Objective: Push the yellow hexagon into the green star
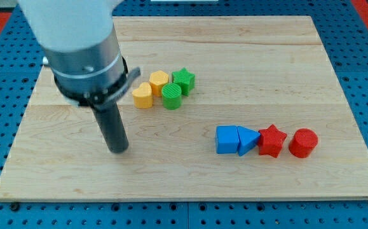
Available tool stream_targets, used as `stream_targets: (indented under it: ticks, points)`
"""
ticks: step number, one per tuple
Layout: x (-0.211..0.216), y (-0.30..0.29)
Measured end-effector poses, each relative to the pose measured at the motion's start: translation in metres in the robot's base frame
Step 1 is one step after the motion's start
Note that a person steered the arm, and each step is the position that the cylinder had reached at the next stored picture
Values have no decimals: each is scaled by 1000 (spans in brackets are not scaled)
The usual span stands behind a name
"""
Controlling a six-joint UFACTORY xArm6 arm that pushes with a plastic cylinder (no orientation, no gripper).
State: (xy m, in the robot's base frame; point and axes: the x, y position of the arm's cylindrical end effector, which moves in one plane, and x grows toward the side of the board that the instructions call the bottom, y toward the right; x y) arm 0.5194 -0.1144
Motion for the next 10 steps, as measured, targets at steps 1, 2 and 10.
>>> stream_targets:
  ticks: [1, 2, 10]
  points:
    - [-34, -17]
    - [-85, -2]
    - [-91, 223]
